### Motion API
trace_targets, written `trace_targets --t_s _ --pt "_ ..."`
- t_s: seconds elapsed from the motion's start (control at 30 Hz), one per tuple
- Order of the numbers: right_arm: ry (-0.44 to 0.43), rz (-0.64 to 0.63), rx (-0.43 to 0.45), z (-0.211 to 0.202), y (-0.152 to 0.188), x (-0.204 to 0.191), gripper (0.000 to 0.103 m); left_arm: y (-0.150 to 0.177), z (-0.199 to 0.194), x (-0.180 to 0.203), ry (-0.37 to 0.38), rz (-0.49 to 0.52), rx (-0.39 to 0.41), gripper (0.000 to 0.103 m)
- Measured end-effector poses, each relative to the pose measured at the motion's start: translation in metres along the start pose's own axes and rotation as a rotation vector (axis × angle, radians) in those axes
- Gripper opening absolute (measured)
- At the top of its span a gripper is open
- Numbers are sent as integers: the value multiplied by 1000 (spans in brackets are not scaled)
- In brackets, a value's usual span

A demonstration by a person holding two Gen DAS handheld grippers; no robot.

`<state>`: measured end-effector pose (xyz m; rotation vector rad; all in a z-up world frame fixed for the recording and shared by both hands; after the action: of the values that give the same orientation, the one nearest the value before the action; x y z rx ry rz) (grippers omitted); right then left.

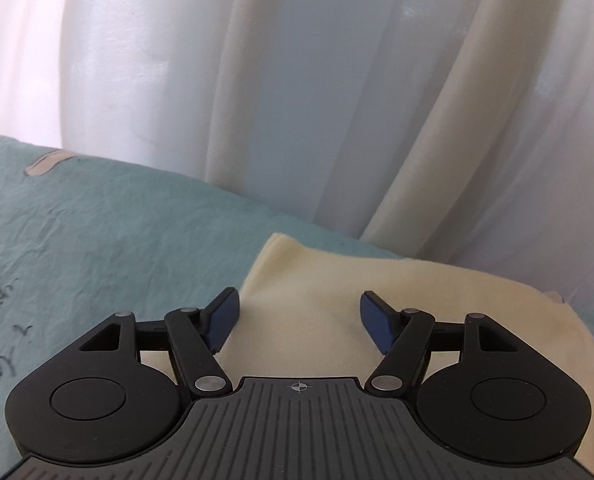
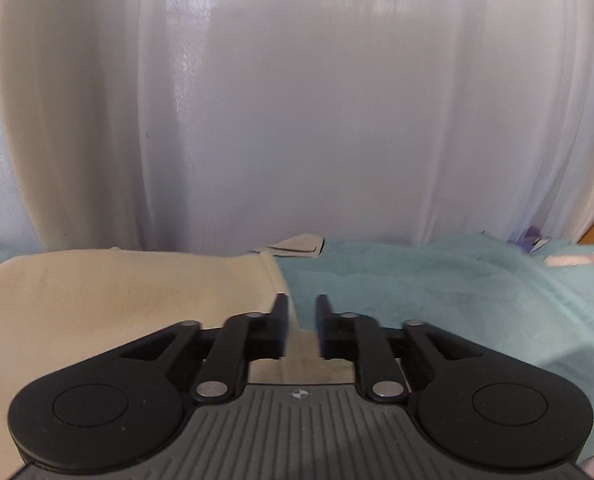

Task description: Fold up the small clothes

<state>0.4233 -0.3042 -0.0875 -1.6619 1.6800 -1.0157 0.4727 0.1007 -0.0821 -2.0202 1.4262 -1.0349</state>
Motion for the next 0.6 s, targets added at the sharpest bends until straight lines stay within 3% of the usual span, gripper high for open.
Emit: trace_targets --t_s 0.03,0.1,0.27,0.43,0.57,0.6 --pt "-29 7 43 -20 1 2 33 1 -2 -9 -45 -20 -21 89" --pt "-85 32 60 -54 10 5 33 6 -17 -29 -87 -38 -59 82" --pt "-163 110 17 -114 54 8 33 29 -71 -44 64 -70 -123 86" --pt "-242 242 -47 -139 82 8 33 55 -92 -54 86 -61 -186 84" --pt "-324 210 -38 -150 80 -12 34 59 -102 -66 162 -177 -204 72" --pt "-357 214 -45 -150 80 -19 38 58 -100 -69 182 -220 -212 69"
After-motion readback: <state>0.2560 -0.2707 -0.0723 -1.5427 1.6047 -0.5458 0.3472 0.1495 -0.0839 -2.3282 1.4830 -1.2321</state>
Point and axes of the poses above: each gripper's, at about its wrist camera, not at the fingertips, and z roughly the way its jaws point, x to its right, y to its underside, the point moved 7 cm from there along z, roughly the way its jaws point, and after that the axes turned 8 degrees about -z, right-handed, at the moved point
